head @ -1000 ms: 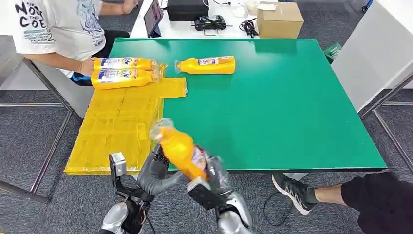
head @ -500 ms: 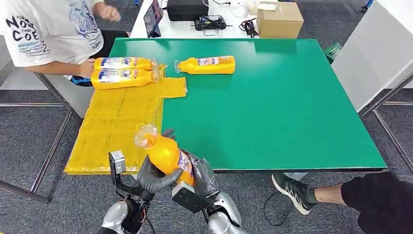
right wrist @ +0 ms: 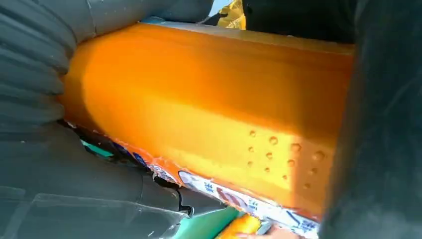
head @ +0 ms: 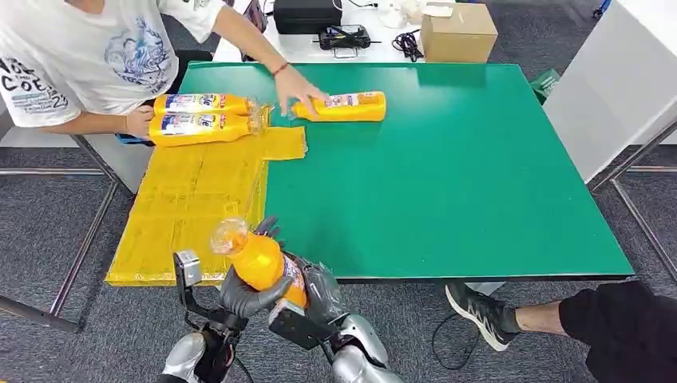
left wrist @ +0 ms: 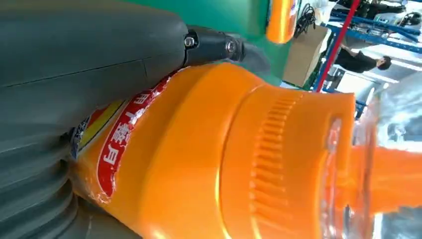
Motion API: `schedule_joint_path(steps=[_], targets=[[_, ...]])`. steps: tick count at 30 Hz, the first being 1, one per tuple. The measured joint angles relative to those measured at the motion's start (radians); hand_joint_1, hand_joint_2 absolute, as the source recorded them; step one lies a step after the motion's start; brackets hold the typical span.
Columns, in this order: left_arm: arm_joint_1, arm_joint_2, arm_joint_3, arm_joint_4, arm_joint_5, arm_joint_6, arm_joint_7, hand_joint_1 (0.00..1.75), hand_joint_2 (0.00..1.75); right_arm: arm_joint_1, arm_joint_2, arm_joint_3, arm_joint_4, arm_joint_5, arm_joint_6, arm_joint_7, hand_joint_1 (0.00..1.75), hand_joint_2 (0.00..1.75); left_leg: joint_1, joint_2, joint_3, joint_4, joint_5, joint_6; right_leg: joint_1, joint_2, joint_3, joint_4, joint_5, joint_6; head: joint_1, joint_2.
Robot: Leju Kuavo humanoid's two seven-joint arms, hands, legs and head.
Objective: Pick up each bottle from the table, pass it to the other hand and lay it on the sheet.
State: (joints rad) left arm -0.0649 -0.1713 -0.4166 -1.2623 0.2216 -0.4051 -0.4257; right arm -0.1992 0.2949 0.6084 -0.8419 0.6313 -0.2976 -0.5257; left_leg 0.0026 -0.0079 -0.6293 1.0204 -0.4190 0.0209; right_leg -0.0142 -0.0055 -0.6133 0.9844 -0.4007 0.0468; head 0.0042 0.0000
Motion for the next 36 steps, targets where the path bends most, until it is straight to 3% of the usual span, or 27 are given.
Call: schedule_joint_path(steps=[17,18,19,20,21,22,23,30,36], targets=[[0.007,-0.001,0.027,-0.001,0.024,-0.006,-0.012,1.75,1.75,-0.017,0.002,0.022,0.025,-0.003,0.005,0.005,1.73,1.75,0.0,0.0,0.0,0.0,0.0,0.0,0.0,0.0,0.0,0.0,0.0,0.0,0.0,0.0],[0.008,-0.001,0.03,-0.002,0.027,-0.006,-0.013,1.75,1.75,-0.018,0.002,0.023,0.025,-0.004,0.005,0.007,1.61,1.75,0.0,0.001,0.0,0.0,0.0,0.0,0.0,0.0,0.0,0.0,0.0,0.0,0.0,0.0],[0.008,-0.002,0.031,-0.004,0.029,-0.007,-0.014,1.75,1.75,-0.019,0.002,0.024,0.025,-0.004,0.005,0.008,1.34,1.75,0.0,0.001,0.0,0.0,0.0,0.0,0.0,0.001,0.0,0.0,0.0,0.0,0.0,0.0],[0.009,-0.002,0.031,-0.006,0.029,-0.008,-0.014,1.75,1.75,-0.02,0.002,0.025,0.025,-0.004,0.005,0.008,0.24,1.75,0.0,0.001,0.0,0.0,0.0,0.0,0.0,0.001,0.0,0.0,0.0,0.0,0.0,0.0],[0.01,-0.002,0.033,-0.008,0.029,-0.009,-0.014,1.75,1.75,-0.021,0.002,0.026,0.025,-0.004,0.005,0.008,0.0,1.75,0.0,0.001,0.0,0.0,0.0,0.0,0.0,0.001,0.0,0.0,0.0,0.0,0.0,0.0],[0.01,-0.003,0.035,-0.009,0.029,-0.009,-0.014,1.75,1.75,-0.022,0.002,0.027,0.025,-0.004,0.006,0.008,0.0,1.75,0.0,0.001,0.0,0.0,0.0,0.0,0.0,0.001,0.0,0.0,0.0,0.0,0.0,0.0],[0.009,-0.003,0.037,-0.011,0.029,-0.01,-0.015,1.75,1.75,-0.023,0.002,0.028,0.025,-0.004,0.008,0.008,0.0,0.0,0.0,0.001,0.0,0.0,0.0,0.0,0.0,0.001,0.0,0.0,0.0,0.0,0.0,0.0],[-0.006,-0.004,0.053,-0.07,-0.06,0.087,-0.047,1.75,1.75,-0.018,0.002,0.028,0.002,-0.015,-0.018,0.033,0.0,0.0,0.0,0.001,0.0,0.0,0.0,0.0,0.0,0.001,0.0,0.0,0.0,0.0,0.001,0.0],[-0.04,-0.001,0.123,-0.158,-0.21,0.257,-0.081,1.75,1.75,0.025,-0.014,0.007,-0.168,-0.045,-0.041,0.07,0.0,0.0,0.0,0.001,0.0,0.0,0.0,0.0,0.0,0.001,0.0,0.0,0.0,0.0,0.0,0.0]])
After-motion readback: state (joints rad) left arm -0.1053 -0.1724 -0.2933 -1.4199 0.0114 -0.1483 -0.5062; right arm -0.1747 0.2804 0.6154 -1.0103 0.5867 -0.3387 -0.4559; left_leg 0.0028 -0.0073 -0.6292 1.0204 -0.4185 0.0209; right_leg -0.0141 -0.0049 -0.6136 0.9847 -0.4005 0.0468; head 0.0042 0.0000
